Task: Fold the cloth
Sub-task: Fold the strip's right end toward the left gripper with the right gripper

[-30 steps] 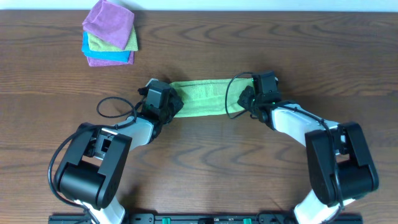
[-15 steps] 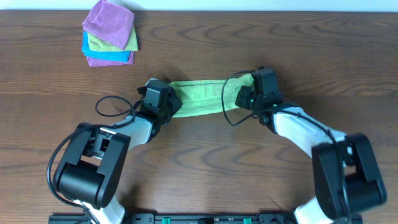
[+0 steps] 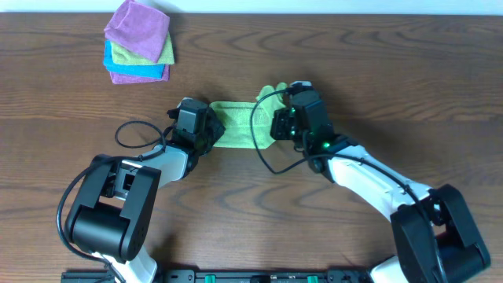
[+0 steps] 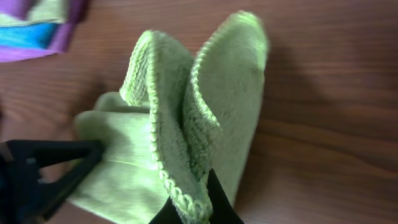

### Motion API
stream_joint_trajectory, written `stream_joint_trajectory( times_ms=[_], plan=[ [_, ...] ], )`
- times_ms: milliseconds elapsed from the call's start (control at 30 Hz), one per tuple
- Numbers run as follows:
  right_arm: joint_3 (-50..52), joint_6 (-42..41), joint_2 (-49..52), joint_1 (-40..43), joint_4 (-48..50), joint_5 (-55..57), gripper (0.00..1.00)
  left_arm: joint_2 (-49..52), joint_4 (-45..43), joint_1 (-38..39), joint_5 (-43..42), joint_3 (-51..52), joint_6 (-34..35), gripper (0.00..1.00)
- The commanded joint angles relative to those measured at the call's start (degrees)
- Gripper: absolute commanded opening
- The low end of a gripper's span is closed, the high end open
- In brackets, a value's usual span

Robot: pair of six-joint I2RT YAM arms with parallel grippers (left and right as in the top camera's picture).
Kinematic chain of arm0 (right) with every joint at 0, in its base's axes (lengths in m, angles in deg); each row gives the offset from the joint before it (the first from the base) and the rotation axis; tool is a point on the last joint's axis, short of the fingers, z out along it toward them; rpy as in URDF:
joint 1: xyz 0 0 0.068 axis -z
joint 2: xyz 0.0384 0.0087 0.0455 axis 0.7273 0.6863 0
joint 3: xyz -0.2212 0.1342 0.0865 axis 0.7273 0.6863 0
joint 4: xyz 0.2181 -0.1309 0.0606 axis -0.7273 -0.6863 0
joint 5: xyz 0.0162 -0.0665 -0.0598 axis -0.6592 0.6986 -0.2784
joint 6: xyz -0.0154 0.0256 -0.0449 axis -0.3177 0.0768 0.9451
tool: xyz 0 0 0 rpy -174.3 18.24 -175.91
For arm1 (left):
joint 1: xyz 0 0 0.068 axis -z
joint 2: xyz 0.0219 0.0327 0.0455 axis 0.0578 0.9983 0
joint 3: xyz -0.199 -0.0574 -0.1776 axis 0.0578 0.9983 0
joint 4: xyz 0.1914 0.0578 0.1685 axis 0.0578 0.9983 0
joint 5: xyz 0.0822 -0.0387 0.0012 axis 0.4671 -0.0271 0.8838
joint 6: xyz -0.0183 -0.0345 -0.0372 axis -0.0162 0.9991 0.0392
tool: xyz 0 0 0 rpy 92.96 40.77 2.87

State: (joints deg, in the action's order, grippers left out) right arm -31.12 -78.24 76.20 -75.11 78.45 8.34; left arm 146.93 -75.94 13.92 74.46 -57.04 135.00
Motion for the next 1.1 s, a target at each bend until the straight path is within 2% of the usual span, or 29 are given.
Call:
stream_joint_trajectory(
  times_ms=[0,167,267,533,800,1067],
  plan=[
    [-0.4,0.8,-0.6,-1.8,0.4,-0.3,0.01,1.8,1.1,-0.7,0.6,0.4,-2.9,0.13],
    [-1.3,0.8,-0.6,-3.5,0.3,-0.2,0.01,1.6,-0.2,-0.8,-1.6,0.3,-10.0,0.11],
    [-2.0,0.8,-0.6,-4.3,-0.1,0.0,0.01,0.9,0.0,-1.3,-3.4,0.3,-12.1,0.06],
    [-4.3,0.8,-0.5,-5.7,-1.2,0.4,0.01,-4.0,2.6,-1.9,-3.7,-0.1,-17.7,0.06],
    [-4.4,0.8,-0.5,-7.0,-1.2,1.4,0.01,-8.4,4.5,-2.0,-2.4,-0.2,-19.5,0.06],
    [-6.8,0.8,0.9,-7.5,-2.1,1.7,0.01,-13.1,8.5,-2.0,2.4,-0.4,-22.5,0.08]
  ],
)
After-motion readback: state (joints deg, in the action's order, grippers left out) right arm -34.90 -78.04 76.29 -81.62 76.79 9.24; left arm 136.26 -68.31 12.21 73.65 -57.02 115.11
